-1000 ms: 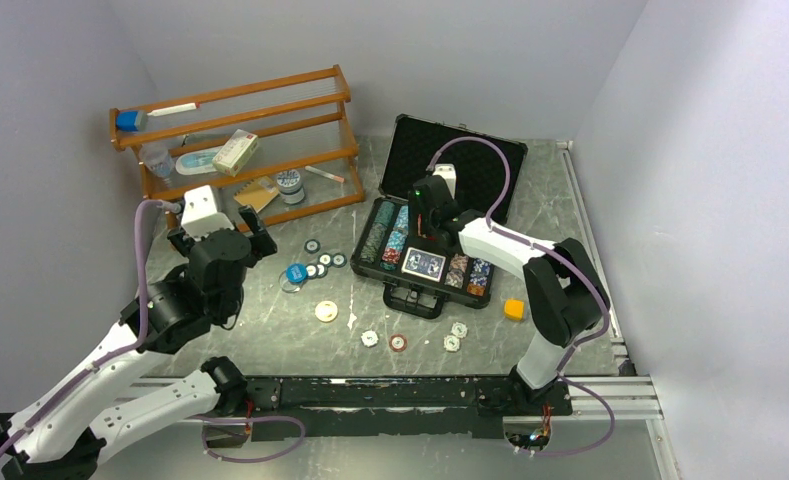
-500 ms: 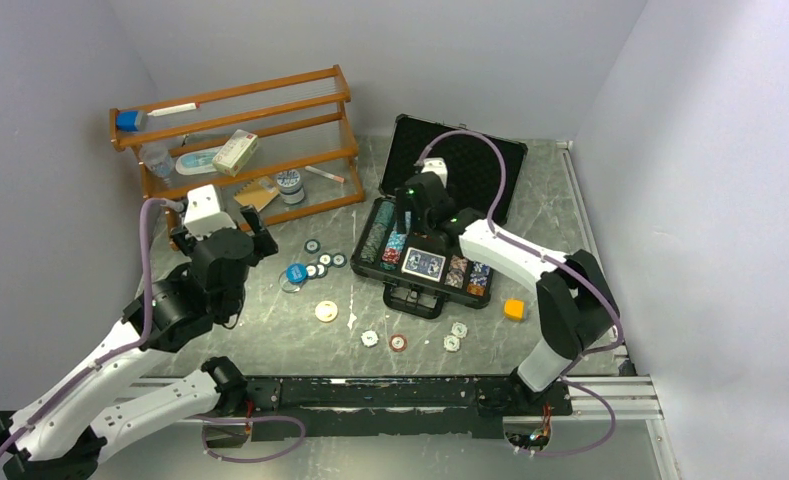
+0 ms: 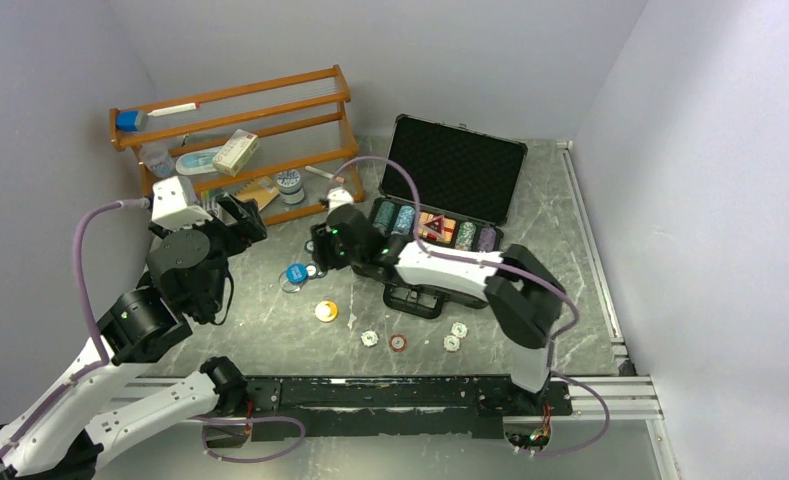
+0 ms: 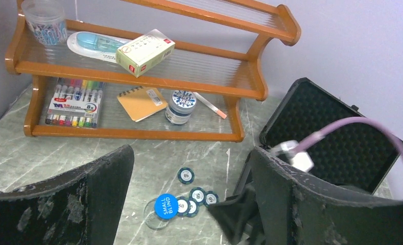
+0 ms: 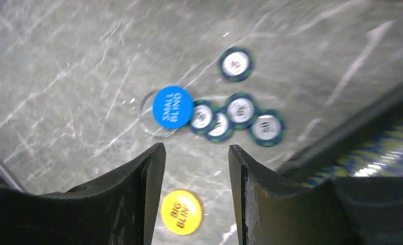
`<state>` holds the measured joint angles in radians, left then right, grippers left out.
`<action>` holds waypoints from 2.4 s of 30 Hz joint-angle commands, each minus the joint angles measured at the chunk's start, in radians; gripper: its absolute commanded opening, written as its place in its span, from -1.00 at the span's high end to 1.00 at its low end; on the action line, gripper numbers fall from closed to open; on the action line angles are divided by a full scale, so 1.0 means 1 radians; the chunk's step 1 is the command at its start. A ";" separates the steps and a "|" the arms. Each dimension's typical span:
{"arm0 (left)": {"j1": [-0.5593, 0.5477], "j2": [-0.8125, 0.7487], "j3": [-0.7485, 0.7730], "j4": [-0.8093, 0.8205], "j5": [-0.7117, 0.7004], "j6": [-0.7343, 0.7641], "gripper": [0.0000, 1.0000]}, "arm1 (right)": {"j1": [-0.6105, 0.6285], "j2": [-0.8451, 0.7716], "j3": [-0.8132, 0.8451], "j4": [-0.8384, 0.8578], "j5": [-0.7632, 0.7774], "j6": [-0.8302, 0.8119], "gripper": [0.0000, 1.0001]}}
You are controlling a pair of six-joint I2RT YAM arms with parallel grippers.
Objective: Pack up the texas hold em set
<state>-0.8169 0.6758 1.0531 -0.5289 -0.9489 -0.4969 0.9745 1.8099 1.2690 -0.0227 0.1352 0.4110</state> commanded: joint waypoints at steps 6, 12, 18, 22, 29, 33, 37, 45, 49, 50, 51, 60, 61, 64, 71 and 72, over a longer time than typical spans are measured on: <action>0.002 -0.018 -0.011 0.043 -0.017 0.040 -0.76 | 0.118 0.202 0.116 -0.007 -0.048 0.064 -0.19; 0.002 0.028 0.004 -0.008 -0.051 0.008 -0.75 | 0.134 0.288 0.149 -0.003 -0.062 0.077 -0.26; 0.002 0.043 -0.002 -0.004 -0.075 0.000 -0.73 | 0.161 0.358 0.188 -0.020 0.008 0.045 -0.27; 0.003 0.054 0.002 -0.010 -0.089 -0.012 -0.72 | 0.167 0.406 0.237 -0.044 0.048 -0.003 -0.31; 0.003 0.064 0.006 -0.026 -0.105 -0.022 -0.72 | 0.175 0.504 0.357 -0.124 0.118 -0.082 -0.36; 0.003 0.056 -0.001 -0.015 -0.103 -0.015 -0.73 | 0.180 0.542 0.394 -0.149 0.140 -0.110 -0.45; 0.003 0.050 -0.007 -0.007 -0.104 -0.010 -0.74 | 0.192 0.579 0.440 -0.176 0.181 -0.146 -0.63; 0.002 0.048 -0.009 -0.010 -0.105 -0.008 -0.75 | 0.202 0.610 0.472 -0.205 0.179 -0.160 -0.25; 0.002 0.043 -0.011 -0.010 -0.103 -0.008 -0.75 | 0.201 0.562 0.445 -0.236 0.137 -0.148 -0.09; 0.002 0.042 -0.011 -0.010 -0.101 -0.008 -0.75 | 0.201 0.541 0.431 -0.241 0.123 -0.148 -0.08; 0.002 0.042 -0.012 -0.009 -0.100 -0.006 -0.75 | 0.201 0.518 0.414 -0.250 0.109 -0.145 -0.08; 0.002 0.042 -0.008 0.001 -0.061 -0.003 -0.75 | 0.191 0.231 0.200 -0.156 0.083 -0.093 -0.08; 0.002 0.040 -0.005 -0.003 -0.051 -0.006 -0.75 | 0.187 0.186 0.176 -0.136 0.095 -0.078 -0.08; 0.002 0.032 -0.005 -0.008 -0.010 -0.010 -0.76 | 0.175 0.096 0.095 -0.077 0.169 -0.034 -0.09; 0.003 0.011 -0.005 -0.034 0.105 -0.033 -0.83 | 0.079 -0.091 -0.054 -0.076 0.360 0.075 -0.11; 0.002 0.009 -0.008 -0.037 0.122 -0.037 -0.84 | 0.059 -0.116 -0.078 -0.088 0.379 0.091 -0.11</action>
<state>-0.8169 0.6949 1.0496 -0.5449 -0.9154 -0.5144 1.1015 1.7802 1.2659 -0.1135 0.3676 0.4141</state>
